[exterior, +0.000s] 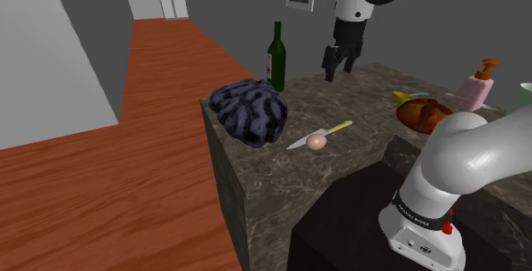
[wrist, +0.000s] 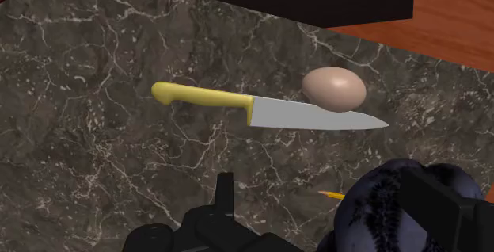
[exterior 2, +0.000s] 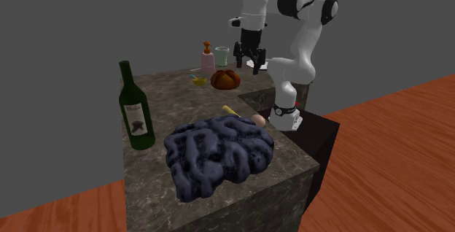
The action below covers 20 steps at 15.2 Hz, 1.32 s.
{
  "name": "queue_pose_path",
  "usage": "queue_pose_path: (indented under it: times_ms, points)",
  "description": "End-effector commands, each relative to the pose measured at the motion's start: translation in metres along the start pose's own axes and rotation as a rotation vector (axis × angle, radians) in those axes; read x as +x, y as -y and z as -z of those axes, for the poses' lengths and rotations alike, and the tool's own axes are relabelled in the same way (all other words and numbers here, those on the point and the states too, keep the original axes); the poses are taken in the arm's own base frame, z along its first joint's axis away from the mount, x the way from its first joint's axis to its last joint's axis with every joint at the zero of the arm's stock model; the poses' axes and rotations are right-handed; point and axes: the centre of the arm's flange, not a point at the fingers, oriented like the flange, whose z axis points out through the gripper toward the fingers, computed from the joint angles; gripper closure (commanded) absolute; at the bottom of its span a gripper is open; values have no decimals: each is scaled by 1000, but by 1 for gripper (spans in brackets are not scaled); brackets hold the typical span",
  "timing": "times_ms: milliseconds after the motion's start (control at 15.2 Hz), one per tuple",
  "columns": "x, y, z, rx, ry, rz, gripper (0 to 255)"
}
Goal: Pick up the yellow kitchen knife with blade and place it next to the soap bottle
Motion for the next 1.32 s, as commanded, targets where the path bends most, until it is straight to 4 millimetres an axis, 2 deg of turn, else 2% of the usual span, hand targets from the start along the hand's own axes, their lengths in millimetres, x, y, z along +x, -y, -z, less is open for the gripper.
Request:
queue_pose_path:
  times_ms: [0,462,924,990,1254]
  points:
    - [0,0,0,0,0,0,0]
    - [28,-16,-91,86,53,675,0]
    - [52,-5,-185,172,106,1351,0]
    - [53,-3,-194,180,111,1417,0]
    - [49,-1,-214,180,111,1417,0]
